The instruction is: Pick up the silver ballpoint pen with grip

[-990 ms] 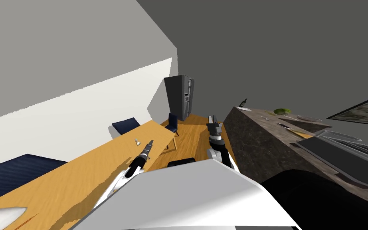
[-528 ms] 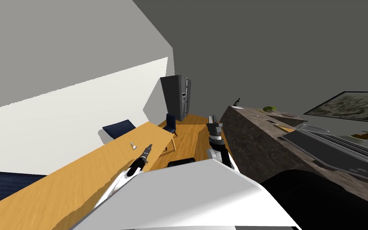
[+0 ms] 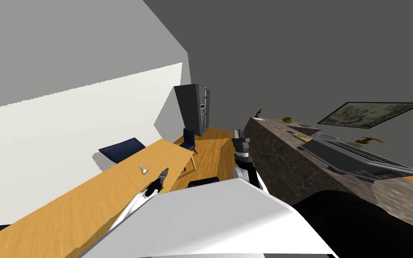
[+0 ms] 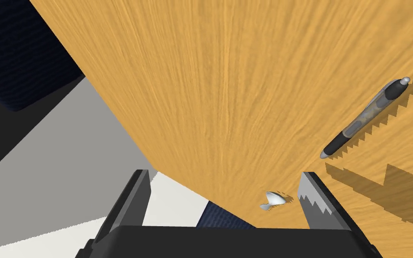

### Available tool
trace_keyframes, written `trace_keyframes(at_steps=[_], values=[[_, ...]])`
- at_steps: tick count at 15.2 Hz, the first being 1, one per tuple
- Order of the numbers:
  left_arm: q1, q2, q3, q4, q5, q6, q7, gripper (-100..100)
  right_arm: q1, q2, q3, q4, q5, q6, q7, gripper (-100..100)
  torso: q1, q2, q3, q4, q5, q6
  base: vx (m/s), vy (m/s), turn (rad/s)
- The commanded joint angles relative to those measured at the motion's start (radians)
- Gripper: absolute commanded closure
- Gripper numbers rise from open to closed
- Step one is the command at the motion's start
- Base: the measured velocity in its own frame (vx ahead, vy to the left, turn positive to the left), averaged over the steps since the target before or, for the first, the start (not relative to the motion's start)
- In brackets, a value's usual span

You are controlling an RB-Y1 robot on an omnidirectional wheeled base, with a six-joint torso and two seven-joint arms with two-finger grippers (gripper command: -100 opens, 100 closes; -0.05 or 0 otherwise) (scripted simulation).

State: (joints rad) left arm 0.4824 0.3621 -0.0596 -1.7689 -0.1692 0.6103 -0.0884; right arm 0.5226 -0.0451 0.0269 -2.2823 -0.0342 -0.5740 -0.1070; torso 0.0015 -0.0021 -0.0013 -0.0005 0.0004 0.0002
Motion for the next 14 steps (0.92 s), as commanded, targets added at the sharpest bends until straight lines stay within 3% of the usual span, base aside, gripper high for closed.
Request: trace_keyframes(at_steps=[1,14], values=[[0.001,0.005,-0.001,0.013,0.001,0.048,-0.004,-100,0.0,0.0,0.0,0.0,0.0,0.0,0.0,0,0.0,0.0,0.0,0.0,0.0,0.0,0.009,0.025,-0.165],[-0.012,0.016,-0.012,0.118,-0.008,0.301,-0.03,-100,0.0,0.0,0.0,0.0,0.0,0.0,0.0,0,0.0,0.0,0.0,0.0,0.0,0.0,0.011,0.029,-0.15]])
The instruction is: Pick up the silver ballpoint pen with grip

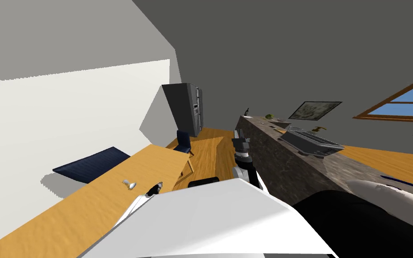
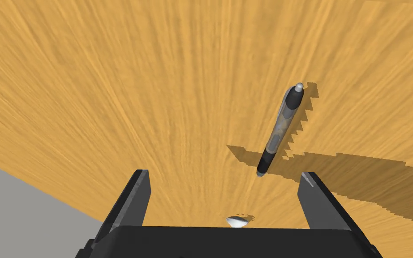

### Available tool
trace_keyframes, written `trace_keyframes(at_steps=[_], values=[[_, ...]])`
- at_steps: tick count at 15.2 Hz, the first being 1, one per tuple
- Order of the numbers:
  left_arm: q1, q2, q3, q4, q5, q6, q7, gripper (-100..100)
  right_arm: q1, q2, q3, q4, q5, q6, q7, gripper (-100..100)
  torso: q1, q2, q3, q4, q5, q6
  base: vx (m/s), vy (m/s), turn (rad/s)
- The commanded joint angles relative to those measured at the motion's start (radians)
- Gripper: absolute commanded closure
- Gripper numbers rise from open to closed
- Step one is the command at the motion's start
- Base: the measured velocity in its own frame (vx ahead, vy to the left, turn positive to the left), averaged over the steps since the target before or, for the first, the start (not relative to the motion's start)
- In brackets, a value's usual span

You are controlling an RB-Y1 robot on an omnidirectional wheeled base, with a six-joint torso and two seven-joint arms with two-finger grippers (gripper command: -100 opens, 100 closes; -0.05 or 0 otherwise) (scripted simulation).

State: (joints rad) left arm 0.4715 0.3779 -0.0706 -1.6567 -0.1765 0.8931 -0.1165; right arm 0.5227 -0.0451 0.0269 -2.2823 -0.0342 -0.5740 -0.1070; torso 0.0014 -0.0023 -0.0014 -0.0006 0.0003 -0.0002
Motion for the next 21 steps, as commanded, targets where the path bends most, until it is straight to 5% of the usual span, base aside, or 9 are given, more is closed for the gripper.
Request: trace_keyframes(at_steps=[1,10,19,20,21], values=[[-0.003,0.001,-0.002,0.02,-0.002,0.05,-0.005,-100,0.0,0.0,0.0,0.0,0.0,0.0,0.0,0,0.0,0.0,0.0,0.0,0.0,0.0,0.006,0.028,-0.11],[-0.009,0.003,-0.007,0.068,-0.006,0.167,-0.017,-100,0.0,0.0,0.0,0.0,0.0,0.0,0.0,0,-0.001,0.0,0.0,0.0,0.0,0.0,0.004,0.023,-0.105],[-0.053,-0.007,0.007,0.198,-0.015,0.065,-0.007,-100,0.0,0.0,0.0,0.0,0.0,0.0,0.0,0,-0.002,0.0,0.0,0.0,0.0,0.0,0.003,0.009,-0.011],[-0.049,-0.006,0.005,0.181,-0.015,0.08,-0.008,-100,0.0,0.0,0.0,0.0,0.0,0.0,0.0,0,-0.002,0.0,0.0,0.0,0.0,0.0,0.0,0.0,0.0],[-0.051,-0.006,0.005,0.186,-0.015,0.075,-0.008,100,0.0,0.0,0.0,0.0,0.0,0.0,0.0,0,-0.002,0.0,0.0,0.0,0.0,0.0,0.0,0.0,0.0]])
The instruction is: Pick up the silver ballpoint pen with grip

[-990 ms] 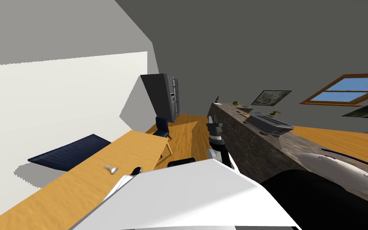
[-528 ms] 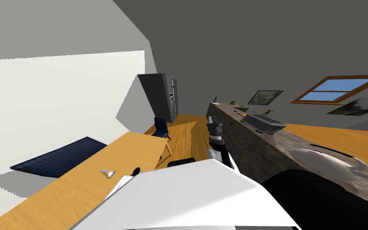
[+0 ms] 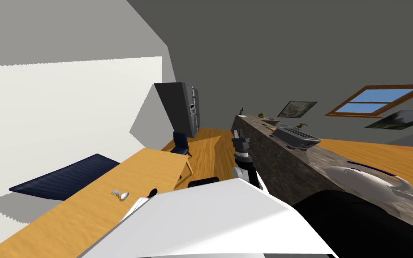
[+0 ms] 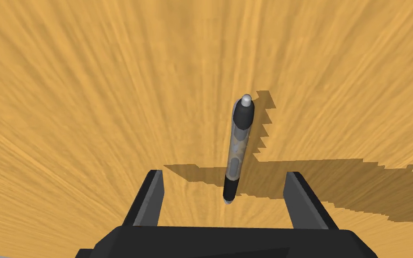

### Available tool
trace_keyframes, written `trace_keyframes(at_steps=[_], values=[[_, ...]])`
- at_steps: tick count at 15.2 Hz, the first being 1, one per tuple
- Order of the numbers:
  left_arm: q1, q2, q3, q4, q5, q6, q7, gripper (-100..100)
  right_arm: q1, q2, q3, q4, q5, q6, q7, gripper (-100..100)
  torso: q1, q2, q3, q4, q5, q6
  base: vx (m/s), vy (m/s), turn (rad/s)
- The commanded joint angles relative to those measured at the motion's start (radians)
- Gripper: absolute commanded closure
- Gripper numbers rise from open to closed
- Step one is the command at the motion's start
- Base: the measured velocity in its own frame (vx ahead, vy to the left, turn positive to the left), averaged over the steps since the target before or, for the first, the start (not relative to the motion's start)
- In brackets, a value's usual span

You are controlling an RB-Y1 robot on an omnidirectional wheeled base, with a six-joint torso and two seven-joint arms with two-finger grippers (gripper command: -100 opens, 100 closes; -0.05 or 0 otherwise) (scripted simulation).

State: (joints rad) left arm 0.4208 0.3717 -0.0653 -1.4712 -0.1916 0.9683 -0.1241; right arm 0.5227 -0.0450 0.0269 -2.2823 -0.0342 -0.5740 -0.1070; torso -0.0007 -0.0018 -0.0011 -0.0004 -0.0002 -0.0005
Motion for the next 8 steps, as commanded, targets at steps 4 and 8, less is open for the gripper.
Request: trace_keyframes(at_steps=[4,8], values=[[0.001,0.0,0.001,0.0,0.0,0.001,0.0,100,0.0,0.0,0.0,0.0,0.0,0.0,0.0,0,0.001,-0.001,0.0,0.0,0.001,0.001,-0.001,0.001,0.007],[0.023,0.006,-0.006,-0.067,0.006,0.045,-0.005,100,0.0,0.0,0.0,0.0,0.0,0.0,0.0,0,0.0,-0.002,-0.001,0.0,0.001,0.002,-0.001,-0.008,0.002]])
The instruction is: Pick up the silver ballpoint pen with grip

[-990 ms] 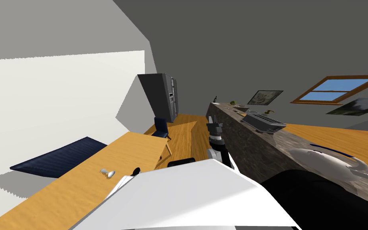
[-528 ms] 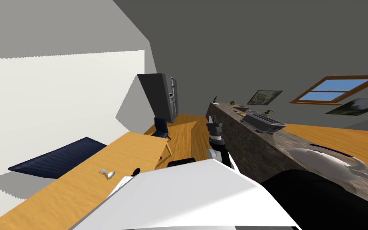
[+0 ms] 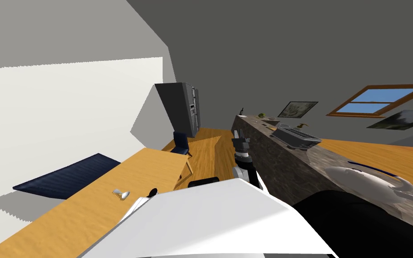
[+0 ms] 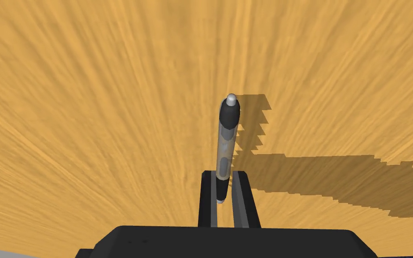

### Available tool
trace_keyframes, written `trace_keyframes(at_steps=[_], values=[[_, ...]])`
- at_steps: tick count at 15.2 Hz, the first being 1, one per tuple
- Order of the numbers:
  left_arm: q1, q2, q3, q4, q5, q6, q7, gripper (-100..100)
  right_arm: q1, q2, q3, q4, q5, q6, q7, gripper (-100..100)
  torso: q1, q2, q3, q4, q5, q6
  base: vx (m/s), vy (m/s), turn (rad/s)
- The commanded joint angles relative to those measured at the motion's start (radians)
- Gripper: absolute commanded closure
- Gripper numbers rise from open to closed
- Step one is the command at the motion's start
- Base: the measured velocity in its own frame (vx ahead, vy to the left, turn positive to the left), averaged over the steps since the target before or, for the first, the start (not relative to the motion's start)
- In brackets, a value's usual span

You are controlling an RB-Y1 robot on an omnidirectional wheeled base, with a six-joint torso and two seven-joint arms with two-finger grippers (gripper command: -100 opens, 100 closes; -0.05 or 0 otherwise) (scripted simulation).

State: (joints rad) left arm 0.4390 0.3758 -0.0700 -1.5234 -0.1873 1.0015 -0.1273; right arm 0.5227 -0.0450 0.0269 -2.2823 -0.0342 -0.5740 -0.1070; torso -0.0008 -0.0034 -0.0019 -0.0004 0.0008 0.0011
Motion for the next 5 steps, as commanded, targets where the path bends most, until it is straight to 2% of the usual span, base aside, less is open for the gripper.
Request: trace_keyframes(at_steps=[1,4,5], values=[[0.009,0.002,-0.003,-0.028,0.003,0.021,-0.002,100,0.0,0.0,0.0,0.0,0.0,0.0,0.0,0,0.0,0.0,0.0,0.0,0.0,0.0,-0.002,-0.01,0.007],[0.022,0.005,-0.007,-0.068,0.006,0.048,-0.005,100,0.0,0.0,0.0,0.0,0.0,0.0,0.0,0,0.0,0.0,0.0,0.0,0.0,0.0,-0.003,-0.009,0.007],[0.016,0.004,-0.005,-0.052,0.005,0.036,-0.004,100,0.0,0.0,0.0,0.0,0.0,0.0,0.0,0,0.0,0.0,0.0,0.0,0.0,0.0,0.0,0.0,0.0]])
